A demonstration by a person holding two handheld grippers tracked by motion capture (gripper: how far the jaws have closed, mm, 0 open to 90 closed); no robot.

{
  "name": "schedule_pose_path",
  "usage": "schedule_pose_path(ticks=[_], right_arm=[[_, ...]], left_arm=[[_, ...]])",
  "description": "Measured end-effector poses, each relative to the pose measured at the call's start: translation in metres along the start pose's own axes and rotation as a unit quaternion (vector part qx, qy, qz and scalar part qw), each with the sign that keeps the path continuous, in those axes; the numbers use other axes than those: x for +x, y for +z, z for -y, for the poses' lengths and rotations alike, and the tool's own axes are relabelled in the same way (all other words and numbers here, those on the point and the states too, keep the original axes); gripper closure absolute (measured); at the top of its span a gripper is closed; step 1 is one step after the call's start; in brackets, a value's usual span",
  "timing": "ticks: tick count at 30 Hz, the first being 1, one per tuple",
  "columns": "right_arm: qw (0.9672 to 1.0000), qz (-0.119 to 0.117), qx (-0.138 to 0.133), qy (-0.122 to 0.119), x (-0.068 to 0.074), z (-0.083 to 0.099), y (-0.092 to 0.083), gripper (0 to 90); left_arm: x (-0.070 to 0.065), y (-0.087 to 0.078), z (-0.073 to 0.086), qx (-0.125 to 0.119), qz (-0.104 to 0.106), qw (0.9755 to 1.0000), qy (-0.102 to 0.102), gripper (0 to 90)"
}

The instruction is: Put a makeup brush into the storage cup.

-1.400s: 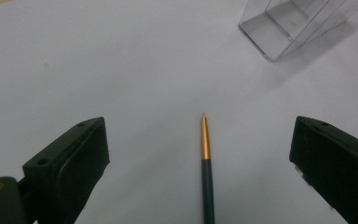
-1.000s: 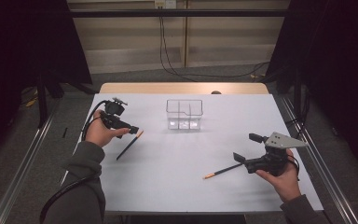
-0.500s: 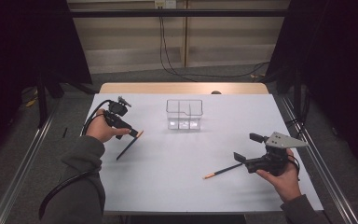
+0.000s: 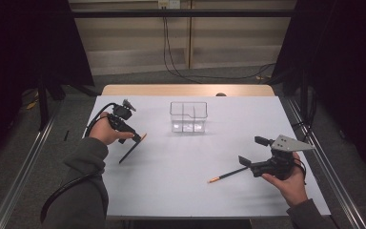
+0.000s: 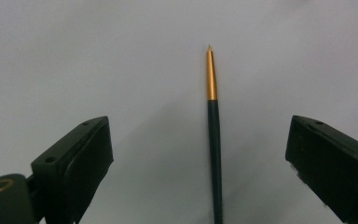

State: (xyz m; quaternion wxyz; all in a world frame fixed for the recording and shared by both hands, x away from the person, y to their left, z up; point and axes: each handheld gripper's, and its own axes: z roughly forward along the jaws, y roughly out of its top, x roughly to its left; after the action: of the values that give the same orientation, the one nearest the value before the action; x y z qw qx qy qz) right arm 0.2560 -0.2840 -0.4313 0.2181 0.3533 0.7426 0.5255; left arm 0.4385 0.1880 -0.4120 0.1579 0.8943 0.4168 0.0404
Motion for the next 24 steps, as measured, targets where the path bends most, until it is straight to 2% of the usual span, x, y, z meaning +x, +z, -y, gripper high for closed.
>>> schedule_pose_path(ticks=[2, 3, 5, 7, 15, 18, 24], right_arm=[[1.0, -0.001, 0.001, -0.001, 0.0, 0.0, 0.0, 2.1], [1.0, -0.001, 0.001, -0.001, -0.001, 0.0, 0.0, 2.1], [1.0, -0.002, 0.001, 0.001, -0.001, 0.0, 0.0, 2.1], [1.0, 0.0, 0.0, 0.002, 0.0, 0.0, 0.0, 2.1], [1.0, 0.0, -0.003, 0.001, -0.001, 0.0, 0.0, 2.1], [1.0, -0.001, -0.004, 0.002, -0.001, 0.0, 0.0, 2.1], [1.0, 0.0, -0.003, 0.0, -0.001, 0.0, -0.001, 2.1]], left_arm=[[0.0, -0.001, 0.0, -0.002, -0.004, 1.0, -0.005, 7.2], [0.0, -0.002, -0.001, -0.001, -0.01, 0.9999, 0.003, 7.8], [-0.001, -0.001, -0.001, -0.002, -0.003, 1.0, -0.004, 8.7], [-0.001, 0.0, 0.0, 0.004, 0.003, 1.0, 0.003, 10.3], [-0.004, 0.004, -0.001, 0.009, -0.001, 0.9998, 0.015, 16.6], [-0.005, 0.005, -0.001, 0.007, -0.003, 0.9999, 0.011, 17.7], [-0.007, 0.01, -0.001, 0.008, 0.005, 0.9999, 0.01, 22.7]])
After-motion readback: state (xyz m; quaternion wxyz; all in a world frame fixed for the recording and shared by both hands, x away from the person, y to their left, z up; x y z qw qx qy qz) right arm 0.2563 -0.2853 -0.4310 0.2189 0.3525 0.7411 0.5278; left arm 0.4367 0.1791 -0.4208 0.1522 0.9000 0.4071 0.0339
